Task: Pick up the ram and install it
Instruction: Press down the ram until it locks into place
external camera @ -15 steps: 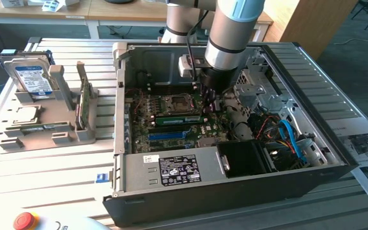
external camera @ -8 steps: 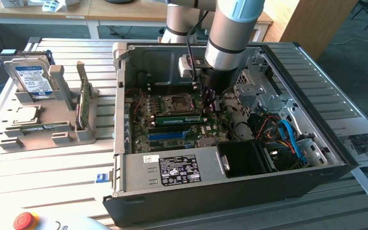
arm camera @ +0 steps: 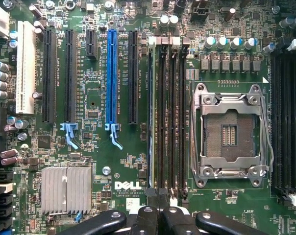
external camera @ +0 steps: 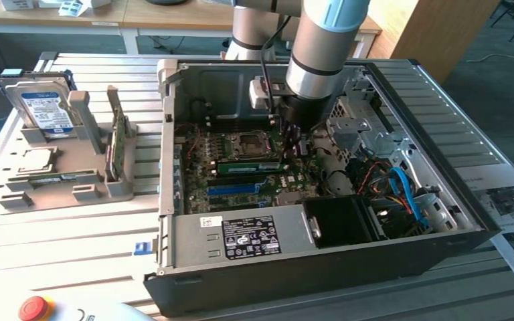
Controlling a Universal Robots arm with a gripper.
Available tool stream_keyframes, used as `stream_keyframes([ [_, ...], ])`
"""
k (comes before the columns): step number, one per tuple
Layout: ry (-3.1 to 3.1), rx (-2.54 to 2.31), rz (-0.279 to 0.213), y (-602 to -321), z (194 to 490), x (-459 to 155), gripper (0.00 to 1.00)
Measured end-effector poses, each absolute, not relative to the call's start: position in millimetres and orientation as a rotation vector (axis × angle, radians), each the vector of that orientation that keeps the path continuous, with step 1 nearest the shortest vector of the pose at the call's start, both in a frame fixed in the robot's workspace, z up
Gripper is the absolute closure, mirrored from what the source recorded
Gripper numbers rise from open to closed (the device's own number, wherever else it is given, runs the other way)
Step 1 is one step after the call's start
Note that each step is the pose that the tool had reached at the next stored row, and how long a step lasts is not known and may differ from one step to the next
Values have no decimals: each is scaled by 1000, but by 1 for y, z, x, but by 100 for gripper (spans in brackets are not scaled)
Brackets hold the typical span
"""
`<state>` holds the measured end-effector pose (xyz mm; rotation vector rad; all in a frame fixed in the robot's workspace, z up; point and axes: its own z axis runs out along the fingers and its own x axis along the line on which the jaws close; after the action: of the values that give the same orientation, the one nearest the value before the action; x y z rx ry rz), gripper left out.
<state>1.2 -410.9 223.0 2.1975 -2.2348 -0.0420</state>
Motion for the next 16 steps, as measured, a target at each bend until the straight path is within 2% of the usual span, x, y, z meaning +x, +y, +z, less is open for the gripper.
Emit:
stream_keyframes([
  [16,-2234,2197,-44,-411,229,1,89],
])
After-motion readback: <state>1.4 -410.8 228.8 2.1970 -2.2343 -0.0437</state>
